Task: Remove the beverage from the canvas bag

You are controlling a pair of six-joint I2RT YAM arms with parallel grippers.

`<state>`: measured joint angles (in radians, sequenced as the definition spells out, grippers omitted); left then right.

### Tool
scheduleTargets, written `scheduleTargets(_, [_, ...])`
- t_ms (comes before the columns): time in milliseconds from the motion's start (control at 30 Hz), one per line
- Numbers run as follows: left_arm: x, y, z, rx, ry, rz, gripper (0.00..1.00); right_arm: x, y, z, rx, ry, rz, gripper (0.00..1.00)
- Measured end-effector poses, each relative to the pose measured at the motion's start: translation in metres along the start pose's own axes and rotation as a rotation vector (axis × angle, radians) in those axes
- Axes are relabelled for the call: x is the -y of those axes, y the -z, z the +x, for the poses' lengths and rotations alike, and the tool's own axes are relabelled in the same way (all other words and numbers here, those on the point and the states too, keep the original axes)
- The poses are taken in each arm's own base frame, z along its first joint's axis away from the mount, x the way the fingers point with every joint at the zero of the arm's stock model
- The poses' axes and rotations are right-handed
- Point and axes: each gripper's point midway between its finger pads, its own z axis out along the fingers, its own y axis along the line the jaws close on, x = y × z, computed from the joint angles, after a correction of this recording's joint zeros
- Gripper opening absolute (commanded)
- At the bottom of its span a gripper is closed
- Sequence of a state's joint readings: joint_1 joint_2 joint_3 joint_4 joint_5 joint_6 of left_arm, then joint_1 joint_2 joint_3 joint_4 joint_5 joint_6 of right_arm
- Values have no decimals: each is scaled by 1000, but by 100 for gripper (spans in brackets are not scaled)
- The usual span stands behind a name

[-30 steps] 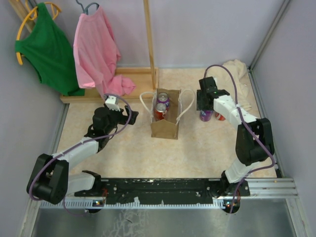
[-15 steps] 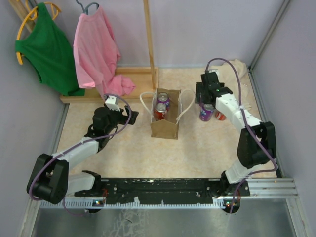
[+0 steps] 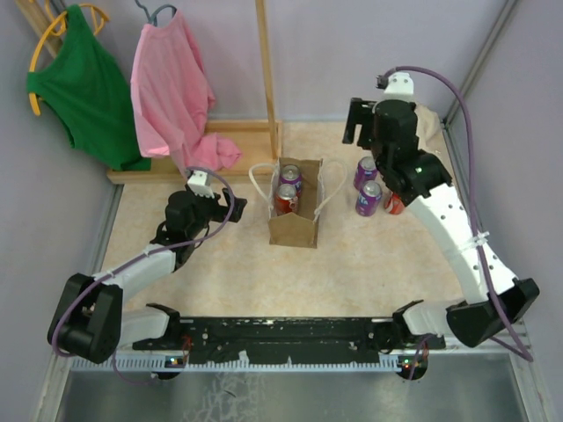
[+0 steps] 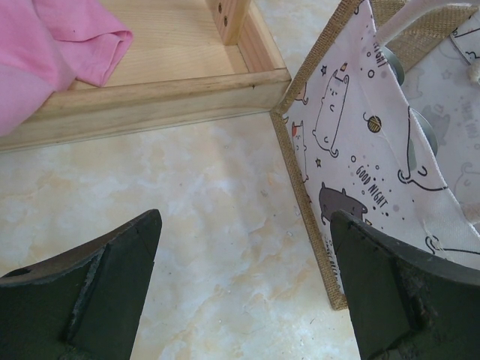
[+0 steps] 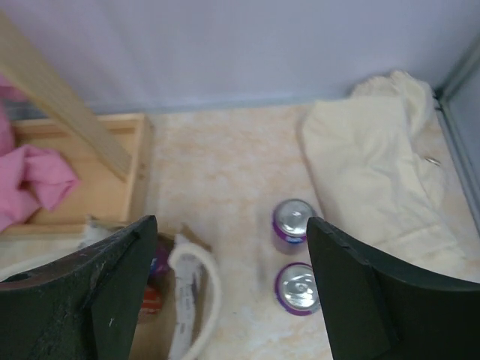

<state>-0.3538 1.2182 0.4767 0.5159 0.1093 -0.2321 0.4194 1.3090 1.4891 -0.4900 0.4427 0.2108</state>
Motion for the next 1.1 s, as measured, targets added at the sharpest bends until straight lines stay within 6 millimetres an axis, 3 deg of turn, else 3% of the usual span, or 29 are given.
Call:
scheduleTargets(67, [0,0,1,-1,0,0,100,-26,16,-18,44,1,-74,78])
scheduleTargets(167, [0,0,1,-2,0,-1,100,-65,29,-18,47,42,-167,79])
scheduleTargets(267, [0,0,1,-2,0,-1,100,-100,31,1,8,103,-232,79])
scheduleTargets(400, [0,0,1,-2,0,-1,100,-139,15,48,-97,198,-275,80])
scheduleTargets(633, [0,0,1,-2,-1,-1,100,-160,-9,112,-263,246,-299,82])
scheduleTargets(1100, [0,0,1,-3,0,-1,100,-179,-28,192,-458,250,-335,90])
